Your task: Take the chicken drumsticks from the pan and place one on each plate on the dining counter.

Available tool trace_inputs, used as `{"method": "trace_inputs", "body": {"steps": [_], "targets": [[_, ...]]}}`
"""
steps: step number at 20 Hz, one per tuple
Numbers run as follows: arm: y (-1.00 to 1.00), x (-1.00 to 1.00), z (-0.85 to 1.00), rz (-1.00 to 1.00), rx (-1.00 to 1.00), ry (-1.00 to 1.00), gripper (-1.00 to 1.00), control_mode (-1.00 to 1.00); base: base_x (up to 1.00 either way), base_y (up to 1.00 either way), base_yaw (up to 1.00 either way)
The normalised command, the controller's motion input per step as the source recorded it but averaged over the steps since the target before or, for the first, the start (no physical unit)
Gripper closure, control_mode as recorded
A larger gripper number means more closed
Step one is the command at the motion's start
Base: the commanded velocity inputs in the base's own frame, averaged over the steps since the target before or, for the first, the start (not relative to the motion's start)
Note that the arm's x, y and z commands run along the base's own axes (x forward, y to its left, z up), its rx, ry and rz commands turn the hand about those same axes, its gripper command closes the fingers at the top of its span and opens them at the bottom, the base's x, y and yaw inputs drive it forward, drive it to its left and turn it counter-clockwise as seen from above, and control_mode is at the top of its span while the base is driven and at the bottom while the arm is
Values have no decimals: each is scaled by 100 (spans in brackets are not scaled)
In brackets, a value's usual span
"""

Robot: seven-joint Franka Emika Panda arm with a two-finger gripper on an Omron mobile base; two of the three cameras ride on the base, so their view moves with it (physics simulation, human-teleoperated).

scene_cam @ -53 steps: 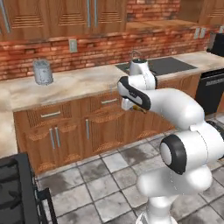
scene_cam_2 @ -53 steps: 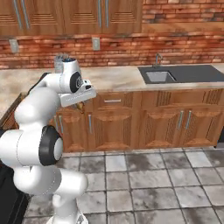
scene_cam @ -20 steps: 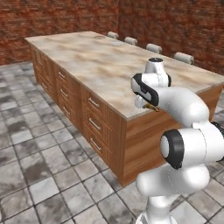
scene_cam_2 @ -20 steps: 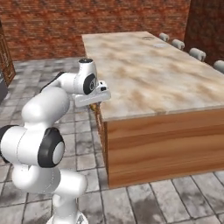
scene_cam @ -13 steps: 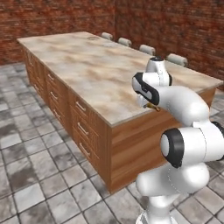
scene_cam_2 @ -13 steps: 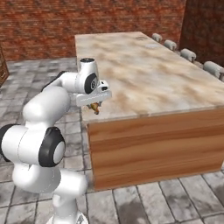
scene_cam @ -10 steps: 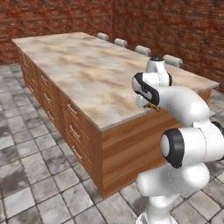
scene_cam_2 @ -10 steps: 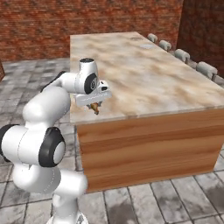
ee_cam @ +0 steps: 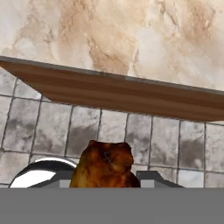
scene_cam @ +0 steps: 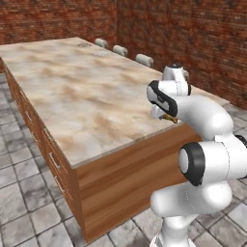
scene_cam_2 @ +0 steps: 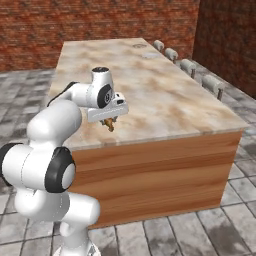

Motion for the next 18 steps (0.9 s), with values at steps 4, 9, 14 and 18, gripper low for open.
{"method": "trace_inputs", "body": {"steps": [4,9,14,18], "targets": [[0,0,0,0,0,0,100,100,86,-38,0],[0,0,0,0,0,0,100,100,71,-50,-1],[0,0,0,0,0,0,100,100,42,-73,0],[0,0,0,0,0,0,100,100,29,-81,0]]}}
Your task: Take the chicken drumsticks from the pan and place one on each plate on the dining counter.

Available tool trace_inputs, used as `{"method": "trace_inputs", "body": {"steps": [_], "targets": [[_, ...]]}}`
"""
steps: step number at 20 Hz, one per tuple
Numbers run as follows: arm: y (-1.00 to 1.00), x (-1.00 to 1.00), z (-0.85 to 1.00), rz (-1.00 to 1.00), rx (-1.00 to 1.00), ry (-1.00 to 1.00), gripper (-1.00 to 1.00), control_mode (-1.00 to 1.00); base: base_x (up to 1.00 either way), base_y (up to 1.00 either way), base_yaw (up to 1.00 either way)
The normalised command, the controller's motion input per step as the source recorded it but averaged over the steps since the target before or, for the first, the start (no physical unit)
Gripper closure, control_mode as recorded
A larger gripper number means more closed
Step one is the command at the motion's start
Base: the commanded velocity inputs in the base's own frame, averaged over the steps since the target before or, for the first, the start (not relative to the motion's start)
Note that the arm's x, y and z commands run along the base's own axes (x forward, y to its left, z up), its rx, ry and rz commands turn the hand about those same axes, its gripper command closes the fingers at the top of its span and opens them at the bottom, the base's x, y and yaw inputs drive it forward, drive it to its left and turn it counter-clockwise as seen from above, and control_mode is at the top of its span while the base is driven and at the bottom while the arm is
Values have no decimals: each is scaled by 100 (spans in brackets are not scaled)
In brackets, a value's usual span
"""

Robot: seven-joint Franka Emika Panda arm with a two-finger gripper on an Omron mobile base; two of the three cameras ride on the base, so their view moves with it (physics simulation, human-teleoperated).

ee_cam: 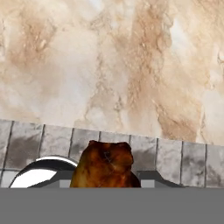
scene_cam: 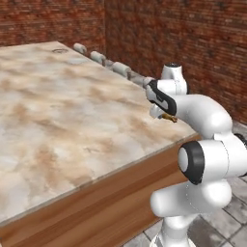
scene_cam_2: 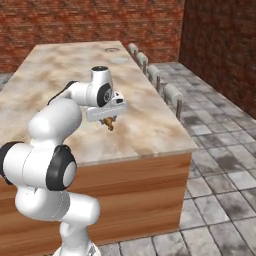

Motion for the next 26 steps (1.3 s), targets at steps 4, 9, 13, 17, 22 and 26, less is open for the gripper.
{"method": "trace_inputs", "body": {"steps": [4,9,13,17,22,26], "targets": [[0,0,0,0,0,0,100,100,31,-80,0],[0,0,0,0,0,0,100,100,34,-80,-1],[0,0,0,0,0,0,100,100,40,-78,-5],[0,0,0,0,0,0,100,100,48,-78,0],[0,0,0,0,0,0,100,100,51,-79,0],[0,0,0,0,0,0,100,100,56,-77,0]]}}
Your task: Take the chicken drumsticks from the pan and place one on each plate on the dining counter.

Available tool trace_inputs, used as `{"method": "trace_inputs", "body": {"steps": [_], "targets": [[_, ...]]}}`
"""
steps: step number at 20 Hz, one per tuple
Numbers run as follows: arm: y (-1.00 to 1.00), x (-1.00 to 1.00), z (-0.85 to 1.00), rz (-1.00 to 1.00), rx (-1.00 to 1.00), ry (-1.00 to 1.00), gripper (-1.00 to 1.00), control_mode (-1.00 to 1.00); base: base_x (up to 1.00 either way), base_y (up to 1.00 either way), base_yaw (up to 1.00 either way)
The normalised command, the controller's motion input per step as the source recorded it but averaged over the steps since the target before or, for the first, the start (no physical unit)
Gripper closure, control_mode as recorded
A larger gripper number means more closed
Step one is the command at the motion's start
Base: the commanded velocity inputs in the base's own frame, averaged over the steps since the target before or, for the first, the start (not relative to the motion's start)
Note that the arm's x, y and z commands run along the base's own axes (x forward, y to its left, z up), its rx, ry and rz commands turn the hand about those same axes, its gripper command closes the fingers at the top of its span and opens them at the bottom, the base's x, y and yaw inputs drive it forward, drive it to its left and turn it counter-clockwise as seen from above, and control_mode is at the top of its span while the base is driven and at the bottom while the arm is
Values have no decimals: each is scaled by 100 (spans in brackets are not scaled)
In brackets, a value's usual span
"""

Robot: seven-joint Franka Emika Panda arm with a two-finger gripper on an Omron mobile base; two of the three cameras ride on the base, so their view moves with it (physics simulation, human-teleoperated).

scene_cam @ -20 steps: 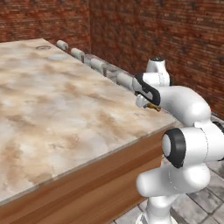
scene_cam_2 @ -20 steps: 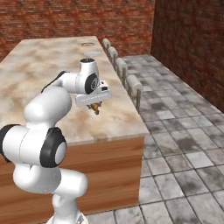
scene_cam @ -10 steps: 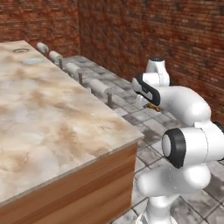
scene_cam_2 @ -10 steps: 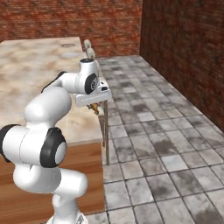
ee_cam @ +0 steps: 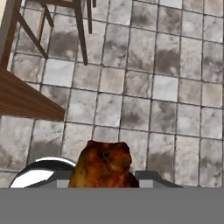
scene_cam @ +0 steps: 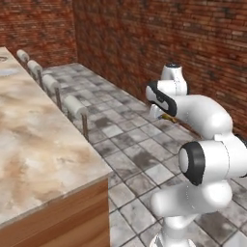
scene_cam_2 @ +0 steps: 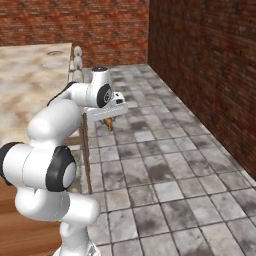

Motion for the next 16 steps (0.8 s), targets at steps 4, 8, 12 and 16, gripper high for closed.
{"method": "trace_inputs", "body": {"steps": [4,8,12,16], "targets": [[0,0,0,0,0,0,100,100,85,-61,0],[0,0,0,0,0,0,100,100,100,-42,0],[0,0,0,0,0,0,100,100,100,-28,7],[0,0,0,0,0,0,100,100,100,-22,10]]}}
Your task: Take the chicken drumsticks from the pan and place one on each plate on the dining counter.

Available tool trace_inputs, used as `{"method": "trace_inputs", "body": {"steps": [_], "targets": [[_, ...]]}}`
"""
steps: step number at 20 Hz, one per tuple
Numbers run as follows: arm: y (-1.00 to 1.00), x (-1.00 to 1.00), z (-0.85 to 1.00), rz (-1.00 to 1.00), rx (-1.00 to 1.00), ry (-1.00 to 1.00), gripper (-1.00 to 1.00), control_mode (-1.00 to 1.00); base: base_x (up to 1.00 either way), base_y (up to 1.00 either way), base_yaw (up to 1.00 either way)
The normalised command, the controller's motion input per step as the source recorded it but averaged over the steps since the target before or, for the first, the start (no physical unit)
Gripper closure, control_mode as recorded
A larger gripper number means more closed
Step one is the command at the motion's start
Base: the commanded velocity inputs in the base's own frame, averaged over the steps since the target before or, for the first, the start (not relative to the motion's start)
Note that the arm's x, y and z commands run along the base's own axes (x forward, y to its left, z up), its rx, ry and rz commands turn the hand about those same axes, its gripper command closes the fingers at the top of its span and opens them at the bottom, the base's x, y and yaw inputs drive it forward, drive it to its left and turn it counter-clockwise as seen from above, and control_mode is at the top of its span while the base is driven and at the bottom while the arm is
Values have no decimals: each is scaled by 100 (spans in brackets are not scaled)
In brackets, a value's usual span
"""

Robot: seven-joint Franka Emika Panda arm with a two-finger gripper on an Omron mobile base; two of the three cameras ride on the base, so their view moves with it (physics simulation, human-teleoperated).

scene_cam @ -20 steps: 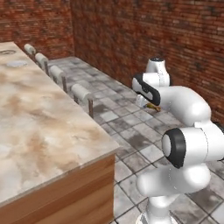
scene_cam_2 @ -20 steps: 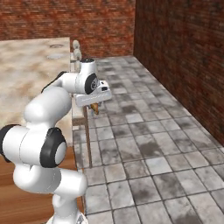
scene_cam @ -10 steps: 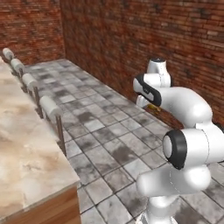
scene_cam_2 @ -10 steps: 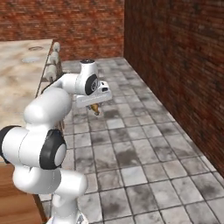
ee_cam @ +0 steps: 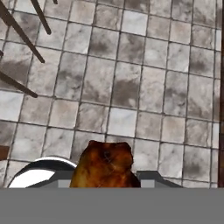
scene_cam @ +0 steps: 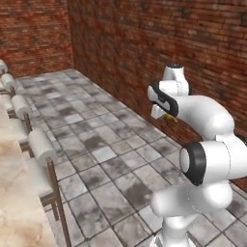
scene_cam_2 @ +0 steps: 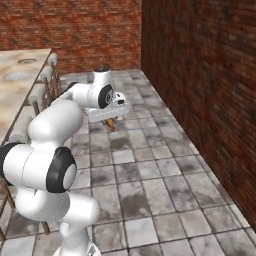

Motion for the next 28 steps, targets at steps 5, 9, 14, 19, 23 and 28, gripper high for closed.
{"method": "trace_inputs", "body": {"steps": [5,9,14,19,23,28], "targets": [[0,0,0,0,0,0,100,100,100,-17,10],[0,0,0,0,0,0,100,100,100,-11,16],[0,0,0,0,0,0,100,100,100,-7,20],[0,0,0,0,0,0,100,100,100,-2,27],[0,0,0,0,0,0,100,100,100,0,32],[0,0,0,0,0,0,100,100,100,0,37]]}}
